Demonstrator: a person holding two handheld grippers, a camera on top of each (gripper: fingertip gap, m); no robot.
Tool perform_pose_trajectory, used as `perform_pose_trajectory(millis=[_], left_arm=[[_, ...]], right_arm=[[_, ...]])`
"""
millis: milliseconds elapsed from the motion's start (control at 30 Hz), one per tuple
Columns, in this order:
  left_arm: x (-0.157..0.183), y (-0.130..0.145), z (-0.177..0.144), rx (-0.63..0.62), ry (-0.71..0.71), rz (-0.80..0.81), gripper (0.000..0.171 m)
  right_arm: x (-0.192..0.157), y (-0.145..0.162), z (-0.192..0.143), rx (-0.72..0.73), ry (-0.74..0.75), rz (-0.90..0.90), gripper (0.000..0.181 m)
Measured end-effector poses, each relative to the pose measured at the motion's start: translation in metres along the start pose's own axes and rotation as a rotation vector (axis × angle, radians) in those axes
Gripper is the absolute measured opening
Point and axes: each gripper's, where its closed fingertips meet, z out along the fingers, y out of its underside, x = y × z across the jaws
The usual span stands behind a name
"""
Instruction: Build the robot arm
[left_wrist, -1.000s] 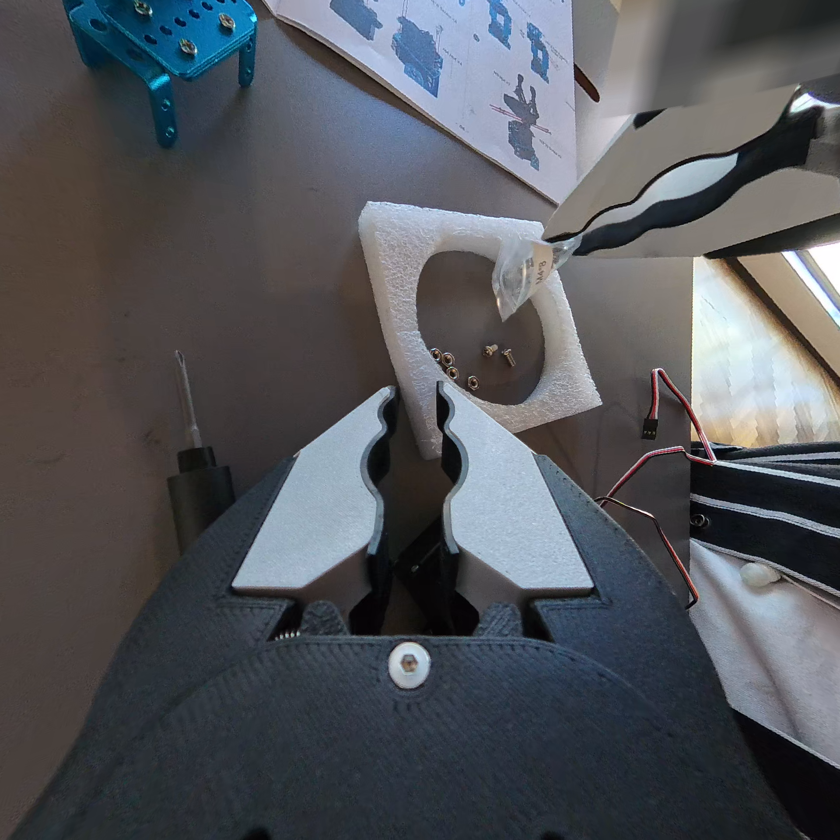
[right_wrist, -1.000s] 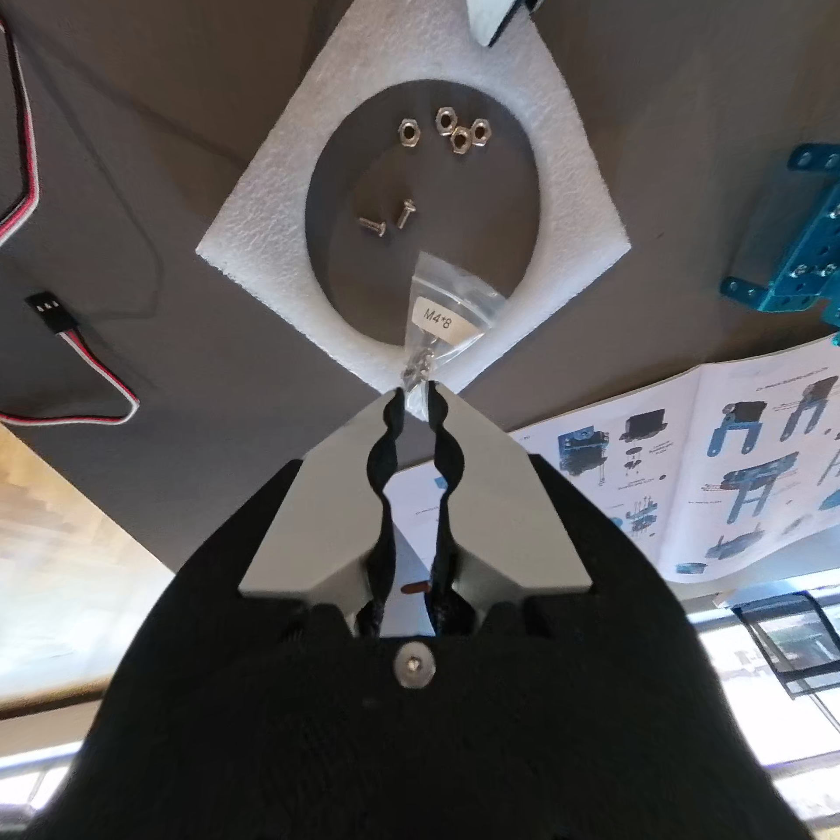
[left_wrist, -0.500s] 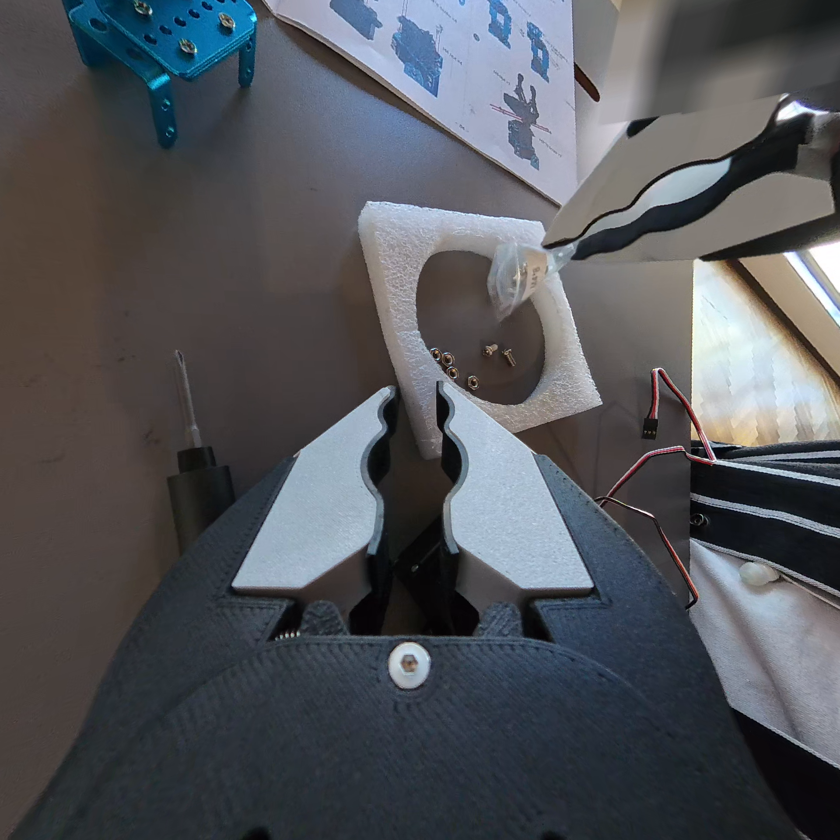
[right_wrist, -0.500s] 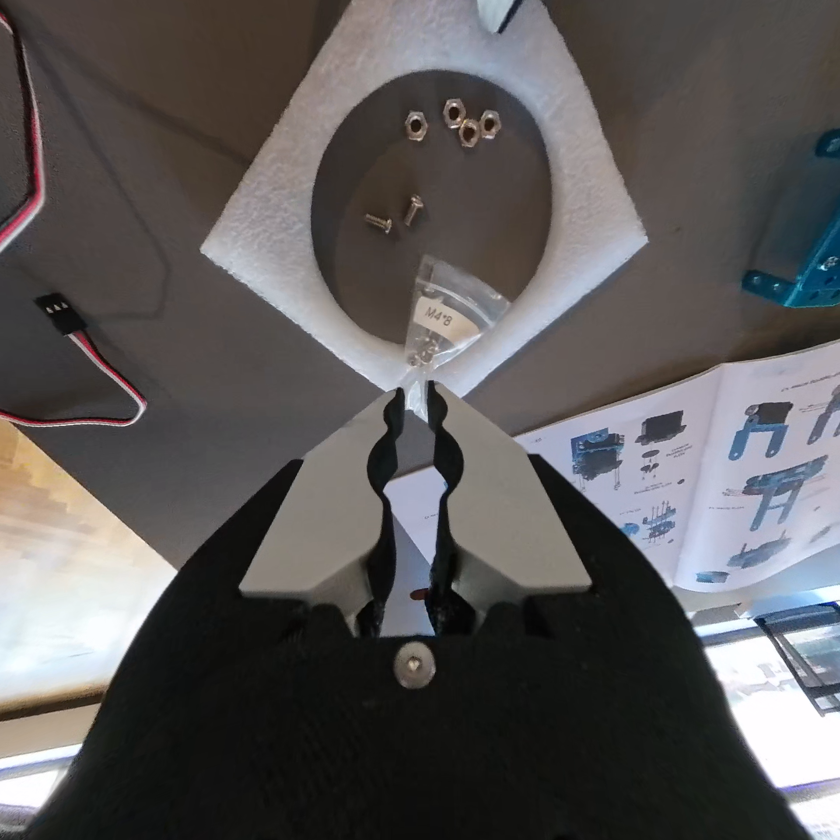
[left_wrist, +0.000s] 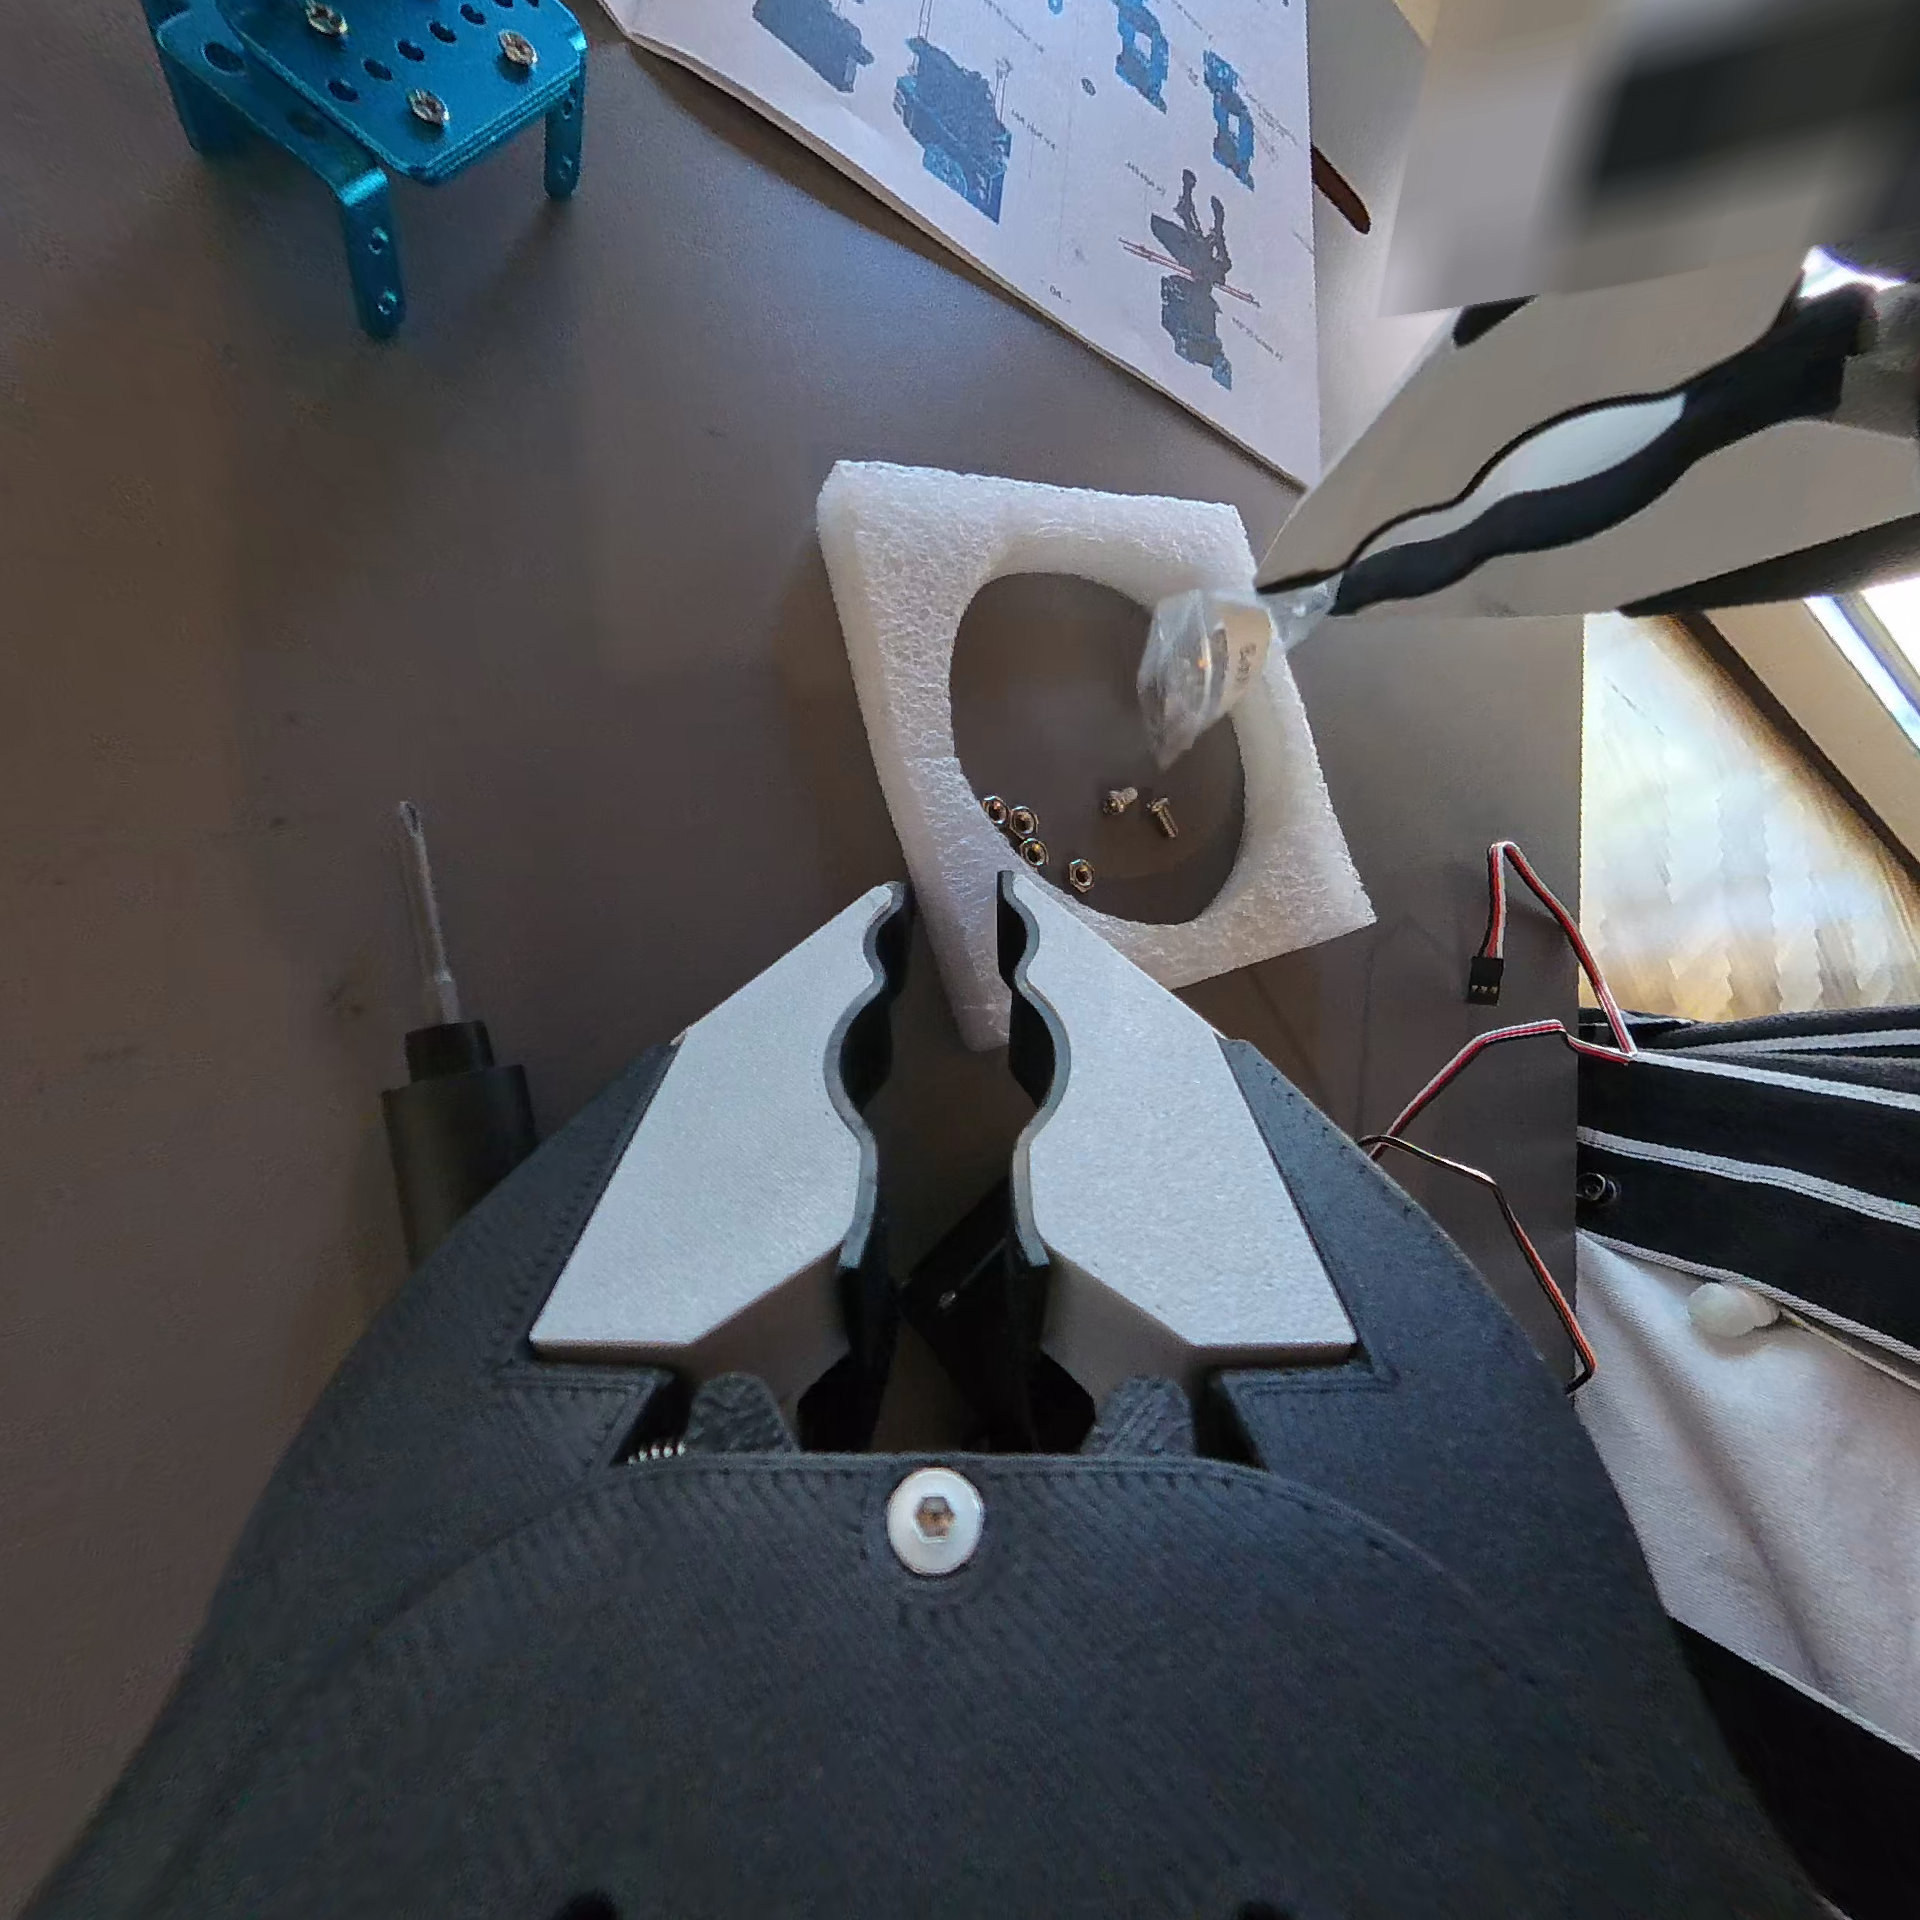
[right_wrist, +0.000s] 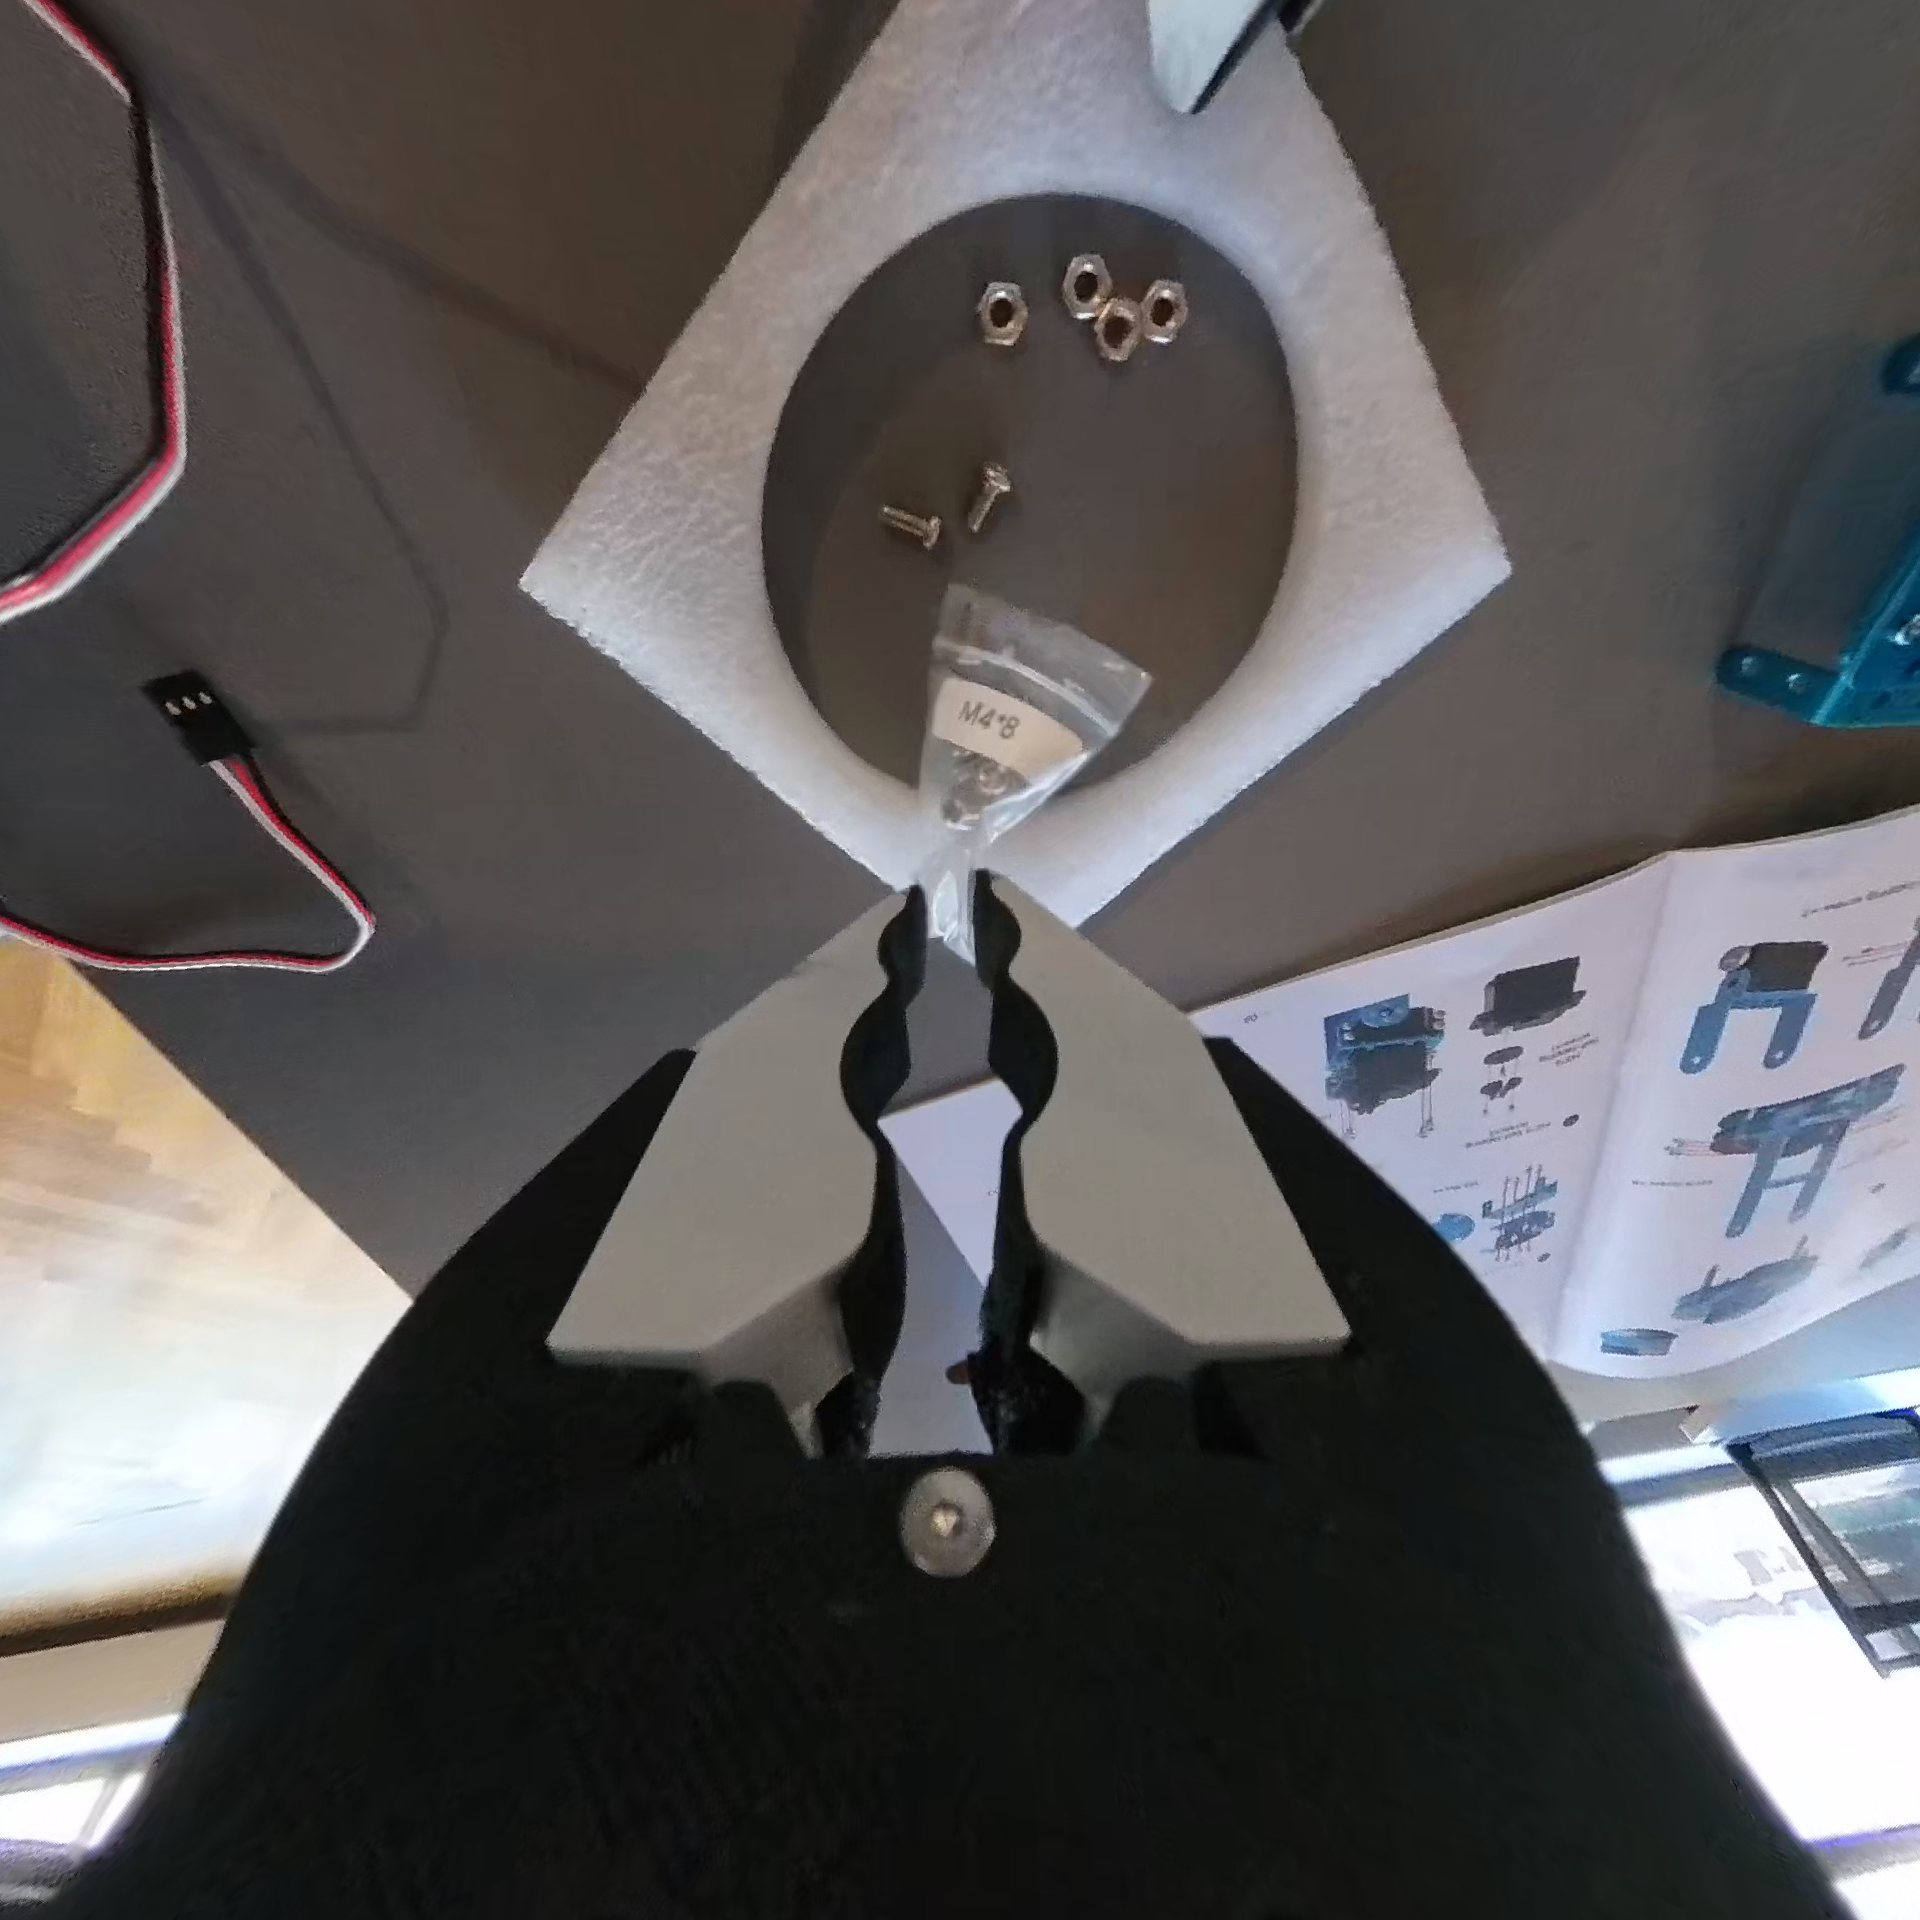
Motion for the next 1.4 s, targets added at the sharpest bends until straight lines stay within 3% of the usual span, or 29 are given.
perform_pose_trajectory(millis=[1033, 1200, 1400], left_arm=[[0.001, 0.001, 0.0, -0.001, 0.006, -0.004, 0.015], [0.001, 0.001, 0.0, 0.0, 0.008, -0.004, 0.015], [0.002, 0.0, 0.0, 0.006, 0.019, -0.002, 0.017]], right_arm=[[0.002, 0.006, 0.003, 0.023, -0.01, 0.055, 0.003], [0.0, 0.006, 0.003, 0.112, -0.006, 0.104, 0.003], [-0.004, -0.004, 0.003, 0.367, 0.005, 0.227, 0.003]])
